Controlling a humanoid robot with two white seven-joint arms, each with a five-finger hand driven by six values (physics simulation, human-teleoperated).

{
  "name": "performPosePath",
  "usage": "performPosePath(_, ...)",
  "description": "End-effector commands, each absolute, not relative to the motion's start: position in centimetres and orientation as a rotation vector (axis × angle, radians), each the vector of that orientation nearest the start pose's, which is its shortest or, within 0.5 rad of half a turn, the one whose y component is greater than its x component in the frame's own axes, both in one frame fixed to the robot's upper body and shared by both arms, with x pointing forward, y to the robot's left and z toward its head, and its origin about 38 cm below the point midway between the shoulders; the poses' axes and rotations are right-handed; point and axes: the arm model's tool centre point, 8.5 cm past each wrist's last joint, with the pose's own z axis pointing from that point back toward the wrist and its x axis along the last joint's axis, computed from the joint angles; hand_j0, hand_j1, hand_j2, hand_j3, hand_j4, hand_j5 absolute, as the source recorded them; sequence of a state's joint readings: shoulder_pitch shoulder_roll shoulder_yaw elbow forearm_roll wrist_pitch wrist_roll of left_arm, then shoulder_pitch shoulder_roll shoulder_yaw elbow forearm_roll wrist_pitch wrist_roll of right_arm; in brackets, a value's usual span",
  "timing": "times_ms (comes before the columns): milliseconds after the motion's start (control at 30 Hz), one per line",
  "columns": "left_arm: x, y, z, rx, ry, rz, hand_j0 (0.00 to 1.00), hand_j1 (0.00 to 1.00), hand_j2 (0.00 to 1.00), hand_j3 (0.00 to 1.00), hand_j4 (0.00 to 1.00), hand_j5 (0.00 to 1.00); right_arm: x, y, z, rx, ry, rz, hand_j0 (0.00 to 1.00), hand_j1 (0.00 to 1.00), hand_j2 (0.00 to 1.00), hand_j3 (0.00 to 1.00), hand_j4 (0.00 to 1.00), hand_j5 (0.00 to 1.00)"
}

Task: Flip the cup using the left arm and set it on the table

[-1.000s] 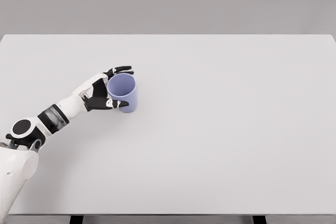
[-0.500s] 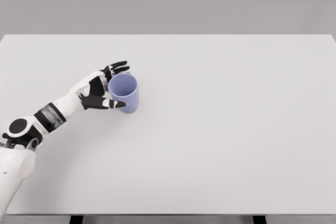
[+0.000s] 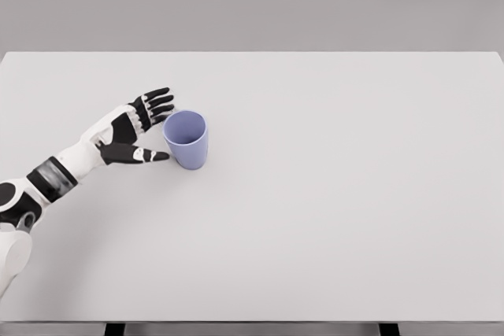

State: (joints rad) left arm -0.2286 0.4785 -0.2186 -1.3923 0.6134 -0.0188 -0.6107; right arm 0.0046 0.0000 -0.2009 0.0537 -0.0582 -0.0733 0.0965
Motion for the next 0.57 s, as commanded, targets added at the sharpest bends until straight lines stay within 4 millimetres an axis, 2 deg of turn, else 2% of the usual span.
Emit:
performPosePath(0,40.6,31.0,12.3,-0.556,-1.506,-0.544,1.0,1.0,1.0,1.0,1.0,1.0,-1.1,-26.2,-26.1,0.003,-0.04,-0.257,1.0,1.0,1.0,1.0,1.0,1.0)
performPosePath(200,39.7,33.9,13.7,-0.494,-1.533,-0.534,1.0,1.0,1.0,1.0,1.0,1.0,-1.1,-26.2,-26.1,0.003,-0.04,-0.257,1.0,1.0,1.0,1.0,1.0,1.0)
performPosePath(300,38.7,37.8,15.6,-0.4,-1.556,-0.518,1.0,1.0,1.0,1.0,1.0,1.0,-1.2,-26.2,-26.1,0.003,-0.037,-0.257,1.0,1.0,1.0,1.0,1.0,1.0)
performPosePath(400,37.8,39.3,16.6,-0.352,-1.535,-0.559,1.0,1.0,1.0,1.0,1.0,1.0,-1.1,-26.2,-26.1,0.003,-0.04,-0.257,1.0,1.0,1.0,1.0,1.0,1.0)
performPosePath(467,37.3,41.7,18.2,-0.29,-1.573,-0.534,1.0,1.0,1.0,1.0,1.0,1.0,-1.1,-26.2,-26.1,0.003,-0.04,-0.257,1.0,1.0,1.0,1.0,1.0,1.0)
performPosePath(533,36.9,42.5,18.0,-0.278,-1.562,-0.512,1.0,1.0,1.0,1.0,1.0,1.0,-1.2,-26.2,-26.1,0.003,-0.039,-0.257,1.0,1.0,1.0,1.0,1.0,1.0)
